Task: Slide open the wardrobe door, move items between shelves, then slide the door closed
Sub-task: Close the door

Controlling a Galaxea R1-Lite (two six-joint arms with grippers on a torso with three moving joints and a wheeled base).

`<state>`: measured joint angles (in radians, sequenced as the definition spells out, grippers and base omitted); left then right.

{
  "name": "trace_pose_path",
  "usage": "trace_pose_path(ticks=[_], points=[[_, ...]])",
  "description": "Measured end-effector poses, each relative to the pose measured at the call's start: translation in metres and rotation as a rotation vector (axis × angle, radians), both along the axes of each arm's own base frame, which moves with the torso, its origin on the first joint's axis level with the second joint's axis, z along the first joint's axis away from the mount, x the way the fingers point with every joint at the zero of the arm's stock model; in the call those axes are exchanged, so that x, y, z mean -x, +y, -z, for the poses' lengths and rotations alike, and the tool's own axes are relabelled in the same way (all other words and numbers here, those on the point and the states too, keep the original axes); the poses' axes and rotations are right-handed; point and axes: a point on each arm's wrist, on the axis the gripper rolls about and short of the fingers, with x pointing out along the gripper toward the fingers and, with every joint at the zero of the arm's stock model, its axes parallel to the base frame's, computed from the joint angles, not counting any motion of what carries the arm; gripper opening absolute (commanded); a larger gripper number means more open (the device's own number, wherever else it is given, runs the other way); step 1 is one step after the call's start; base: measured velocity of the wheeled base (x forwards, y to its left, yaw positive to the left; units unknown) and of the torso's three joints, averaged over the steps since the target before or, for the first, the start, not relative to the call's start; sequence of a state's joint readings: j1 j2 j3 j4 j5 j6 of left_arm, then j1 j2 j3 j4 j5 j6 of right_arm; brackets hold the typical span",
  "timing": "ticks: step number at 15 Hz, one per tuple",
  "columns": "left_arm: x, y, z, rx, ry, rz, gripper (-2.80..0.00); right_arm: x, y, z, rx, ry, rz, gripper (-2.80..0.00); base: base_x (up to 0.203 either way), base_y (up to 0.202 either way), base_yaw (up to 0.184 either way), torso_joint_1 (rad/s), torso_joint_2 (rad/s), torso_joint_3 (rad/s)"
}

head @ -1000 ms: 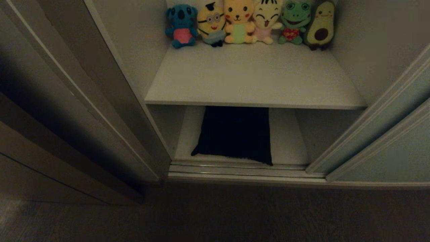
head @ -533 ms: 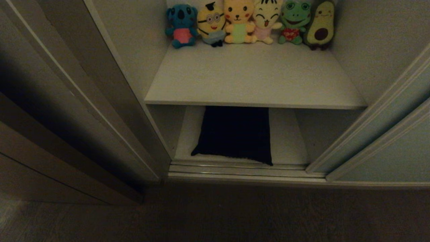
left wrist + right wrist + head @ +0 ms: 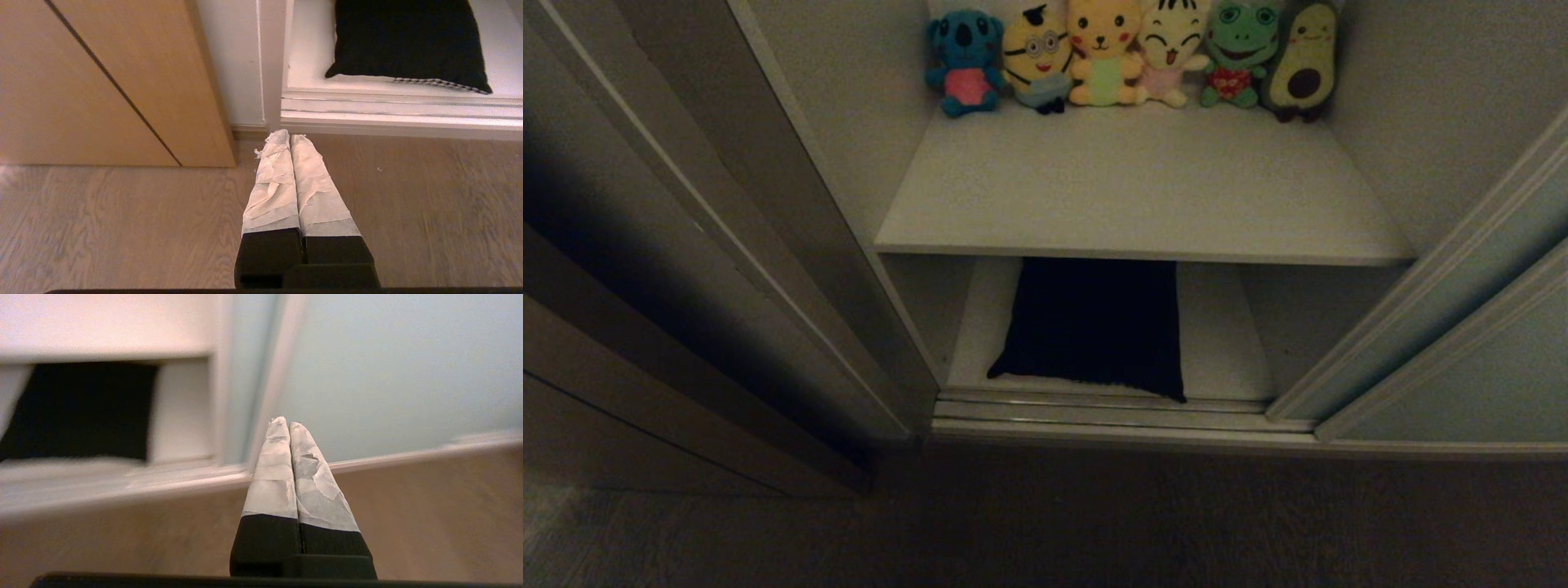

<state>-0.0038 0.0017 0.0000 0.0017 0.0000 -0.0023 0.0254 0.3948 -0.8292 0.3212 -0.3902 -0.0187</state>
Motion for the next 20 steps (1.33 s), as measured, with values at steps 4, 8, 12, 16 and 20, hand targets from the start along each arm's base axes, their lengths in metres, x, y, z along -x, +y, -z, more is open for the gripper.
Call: trace_pose_path(ticks=[4,8,12,16,20], points=[[0.000,0.000,0.000,0.000,0.000,0.000,-2.80,-0.021,-0.004,-0.041,-0.015,0.014,0.126,-2.80,0.000,0.000,0.000,0.000,0.00,0.000],[0.000,0.000,0.000,0.000,0.000,-0.001,-2.80,-0.051,-0.001,-0.074,-0.012,0.042,0.245,-2.80,0.000,0.000,0.000,0.000,0.00,0.000],[0.000,0.000,0.000,0.001,0.000,0.001,-2.80,-0.081,-0.010,-0.087,0.052,0.126,0.297,-2.80,0.000,0.000,0.000,0.000,0.00,0.000],[0.000,0.000,0.000,0.000,0.000,0.000,-2.80,-0.104,-0.033,-0.090,0.051,0.183,0.170,-2.80,0.000,0.000,0.000,0.000,0.00,0.000],[0.000,0.000,0.000,0.000,0.000,0.000,-2.80,-0.119,-0.066,-0.090,0.008,0.202,0.063,-2.80,0.000,0.000,0.000,0.000,0.00,0.000]])
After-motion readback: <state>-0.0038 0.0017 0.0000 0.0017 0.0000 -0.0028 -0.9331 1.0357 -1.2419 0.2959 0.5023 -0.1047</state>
